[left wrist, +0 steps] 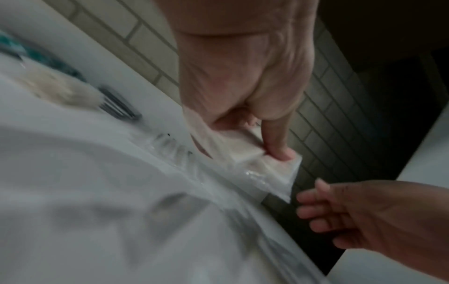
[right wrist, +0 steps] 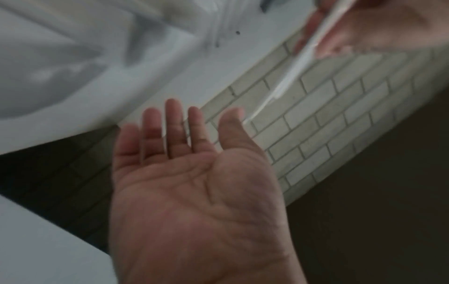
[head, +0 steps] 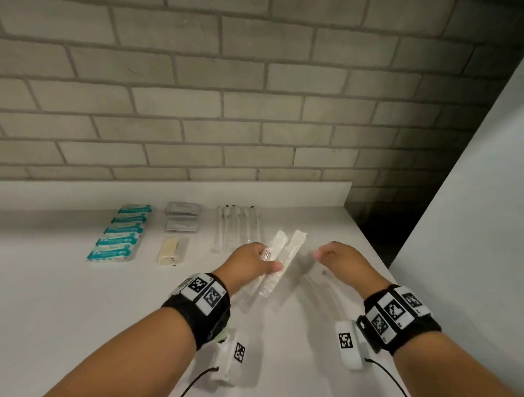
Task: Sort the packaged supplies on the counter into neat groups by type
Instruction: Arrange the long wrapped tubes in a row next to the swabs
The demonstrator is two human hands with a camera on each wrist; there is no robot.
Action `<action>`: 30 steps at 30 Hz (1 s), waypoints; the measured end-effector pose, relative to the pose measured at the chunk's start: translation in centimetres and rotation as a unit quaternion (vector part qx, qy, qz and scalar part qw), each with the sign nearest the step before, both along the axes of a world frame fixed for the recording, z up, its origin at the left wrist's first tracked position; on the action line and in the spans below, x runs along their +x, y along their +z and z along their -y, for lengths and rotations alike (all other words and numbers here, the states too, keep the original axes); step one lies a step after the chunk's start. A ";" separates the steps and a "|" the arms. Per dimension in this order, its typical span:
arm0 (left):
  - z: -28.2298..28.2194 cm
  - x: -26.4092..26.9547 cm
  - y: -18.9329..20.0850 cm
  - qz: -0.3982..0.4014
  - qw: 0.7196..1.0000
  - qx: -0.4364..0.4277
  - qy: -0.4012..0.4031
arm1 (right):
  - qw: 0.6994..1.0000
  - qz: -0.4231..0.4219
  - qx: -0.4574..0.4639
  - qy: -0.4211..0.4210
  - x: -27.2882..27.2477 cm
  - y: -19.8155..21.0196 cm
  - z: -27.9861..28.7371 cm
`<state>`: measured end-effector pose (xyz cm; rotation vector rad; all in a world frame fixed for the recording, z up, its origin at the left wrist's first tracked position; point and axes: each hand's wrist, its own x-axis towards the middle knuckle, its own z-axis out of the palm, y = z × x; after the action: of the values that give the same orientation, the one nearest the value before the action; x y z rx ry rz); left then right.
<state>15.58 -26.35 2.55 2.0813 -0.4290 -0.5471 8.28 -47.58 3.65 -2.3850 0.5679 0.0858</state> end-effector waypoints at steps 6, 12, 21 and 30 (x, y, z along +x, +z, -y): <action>7.8 -0.4 0.1 -0.064 0.992 -0.109 0.024 | 0.955 0.125 0.270 0.009 0.9 1.9 2.5; 10.2 -0.5 -0.9 -0.112 0.977 -0.098 0.153 | 0.957 0.112 0.267 0.002 3.0 1.0 6.7; 10.9 4.1 1.5 0.033 0.992 0.073 0.098 | 0.986 0.106 0.115 0.064 6.3 0.8 9.0; 14.8 12.1 5.7 0.254 0.805 0.459 -0.276 | 0.978 0.158 0.022 0.137 8.0 -2.3 10.9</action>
<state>27.71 -41.16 8.21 3.0703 -1.3236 -0.5813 16.24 -58.51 1.32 -2.3545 0.0863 -0.1577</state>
